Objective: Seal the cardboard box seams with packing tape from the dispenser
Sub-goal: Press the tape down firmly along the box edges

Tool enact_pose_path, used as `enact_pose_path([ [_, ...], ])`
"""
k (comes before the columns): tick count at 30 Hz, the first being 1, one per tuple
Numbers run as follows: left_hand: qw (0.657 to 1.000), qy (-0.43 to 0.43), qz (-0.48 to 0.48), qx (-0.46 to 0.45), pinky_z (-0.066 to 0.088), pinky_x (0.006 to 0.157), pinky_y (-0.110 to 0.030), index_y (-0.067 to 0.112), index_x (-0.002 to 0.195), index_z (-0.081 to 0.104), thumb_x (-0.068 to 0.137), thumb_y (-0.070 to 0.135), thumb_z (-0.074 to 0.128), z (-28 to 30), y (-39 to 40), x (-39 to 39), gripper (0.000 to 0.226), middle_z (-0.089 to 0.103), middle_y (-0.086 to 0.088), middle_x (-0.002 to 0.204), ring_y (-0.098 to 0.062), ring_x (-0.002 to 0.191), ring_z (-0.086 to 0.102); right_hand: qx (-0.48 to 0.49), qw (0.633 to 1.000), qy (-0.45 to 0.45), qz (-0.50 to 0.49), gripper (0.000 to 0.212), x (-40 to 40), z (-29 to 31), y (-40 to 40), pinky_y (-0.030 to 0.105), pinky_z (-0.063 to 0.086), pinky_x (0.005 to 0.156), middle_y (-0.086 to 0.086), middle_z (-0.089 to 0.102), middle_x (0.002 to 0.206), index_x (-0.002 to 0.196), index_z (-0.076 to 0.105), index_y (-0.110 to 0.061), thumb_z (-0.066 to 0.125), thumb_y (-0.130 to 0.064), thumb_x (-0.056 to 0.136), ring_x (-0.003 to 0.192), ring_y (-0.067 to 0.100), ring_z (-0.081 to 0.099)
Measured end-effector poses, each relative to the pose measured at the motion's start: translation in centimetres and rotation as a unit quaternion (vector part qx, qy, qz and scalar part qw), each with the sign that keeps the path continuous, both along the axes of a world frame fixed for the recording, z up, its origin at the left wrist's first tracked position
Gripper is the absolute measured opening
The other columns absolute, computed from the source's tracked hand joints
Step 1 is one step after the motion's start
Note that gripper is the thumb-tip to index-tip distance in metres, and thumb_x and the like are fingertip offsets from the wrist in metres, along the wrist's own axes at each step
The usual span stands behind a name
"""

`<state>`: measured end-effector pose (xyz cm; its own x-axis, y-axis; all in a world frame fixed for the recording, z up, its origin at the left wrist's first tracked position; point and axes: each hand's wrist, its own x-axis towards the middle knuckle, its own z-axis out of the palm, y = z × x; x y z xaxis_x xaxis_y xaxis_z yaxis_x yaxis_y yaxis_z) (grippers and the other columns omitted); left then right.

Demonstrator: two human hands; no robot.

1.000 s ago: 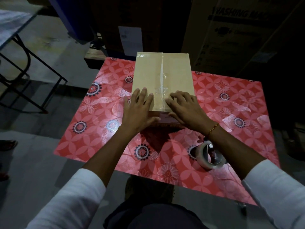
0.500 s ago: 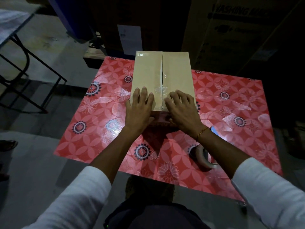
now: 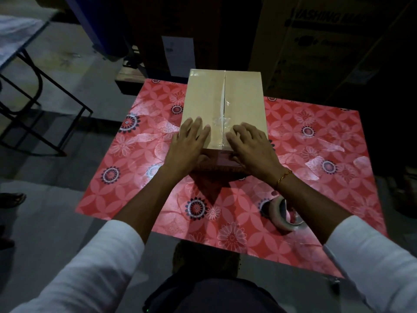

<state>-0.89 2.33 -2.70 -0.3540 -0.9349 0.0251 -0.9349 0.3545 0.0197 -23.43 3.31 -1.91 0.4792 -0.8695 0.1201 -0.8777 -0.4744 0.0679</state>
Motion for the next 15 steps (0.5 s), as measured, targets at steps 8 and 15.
enact_pose_path([
  [8,0.999,-0.005,-0.01,0.036,0.011,0.122,-0.058,0.016,0.158,0.015,0.091,0.026,0.068,1.0,-1.8,0.6,0.086,0.005,-0.013,0.169,-0.035,0.155,0.002,0.02,0.999,-0.038,-0.01,0.07,0.6,0.5,-0.4,0.049,0.041,0.112,0.019,0.053,0.146,0.144,0.05,-0.009,0.079,-0.024,0.081,0.138,0.042,0.045],
  [15,0.99,0.13,0.045,-0.045,0.017,0.122,-0.054,0.007,0.151,0.032,0.085,-0.001,0.064,0.3,0.3,-2.6,0.074,0.026,-0.019,0.163,-0.037,0.15,0.023,0.035,0.983,-0.181,-0.011,0.043,-0.2,1.9,-0.9,0.042,0.049,0.101,0.014,0.057,0.139,0.132,0.061,-0.011,0.069,-0.028,0.093,0.131,0.033,0.05],
])
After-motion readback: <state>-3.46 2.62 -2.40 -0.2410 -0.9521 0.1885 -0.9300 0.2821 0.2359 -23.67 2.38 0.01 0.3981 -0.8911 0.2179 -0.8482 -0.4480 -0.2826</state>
